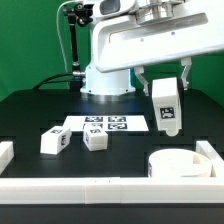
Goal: Assemble stool
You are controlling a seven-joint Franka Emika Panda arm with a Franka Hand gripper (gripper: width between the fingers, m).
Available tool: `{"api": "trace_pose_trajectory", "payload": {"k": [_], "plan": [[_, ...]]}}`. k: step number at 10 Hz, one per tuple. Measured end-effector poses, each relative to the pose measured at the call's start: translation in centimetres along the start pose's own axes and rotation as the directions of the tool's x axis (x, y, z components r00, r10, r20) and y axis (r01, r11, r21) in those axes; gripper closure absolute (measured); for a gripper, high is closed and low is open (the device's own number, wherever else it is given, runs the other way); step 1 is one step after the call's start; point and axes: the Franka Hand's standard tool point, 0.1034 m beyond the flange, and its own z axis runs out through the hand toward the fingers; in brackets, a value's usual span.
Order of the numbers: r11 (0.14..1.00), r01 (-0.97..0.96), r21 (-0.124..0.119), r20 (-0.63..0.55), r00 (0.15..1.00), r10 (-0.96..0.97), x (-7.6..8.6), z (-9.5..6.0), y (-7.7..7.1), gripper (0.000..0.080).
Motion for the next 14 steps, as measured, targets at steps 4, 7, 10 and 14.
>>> {"api": "trace_pose_trajectory", "payload": {"k": [4, 7, 10, 14], "plan": [[0.997, 0.08, 0.005, -0.291, 0.954, -0.075, 0.2, 0.2, -1.8, 0.0462], [0.975, 0.217, -0.04, -0.275, 0.936, -0.22, 0.0, 1.4, -2.4, 0.0462], [0.973, 0.228, -0.042, -0.275, 0.933, -0.231, -0.1, 1.5, -2.6, 0.0462], [0.925, 0.373, -0.072, -0.236, 0.895, -0.379, -1.5, 3.9, -3.5, 0.0462]]}}
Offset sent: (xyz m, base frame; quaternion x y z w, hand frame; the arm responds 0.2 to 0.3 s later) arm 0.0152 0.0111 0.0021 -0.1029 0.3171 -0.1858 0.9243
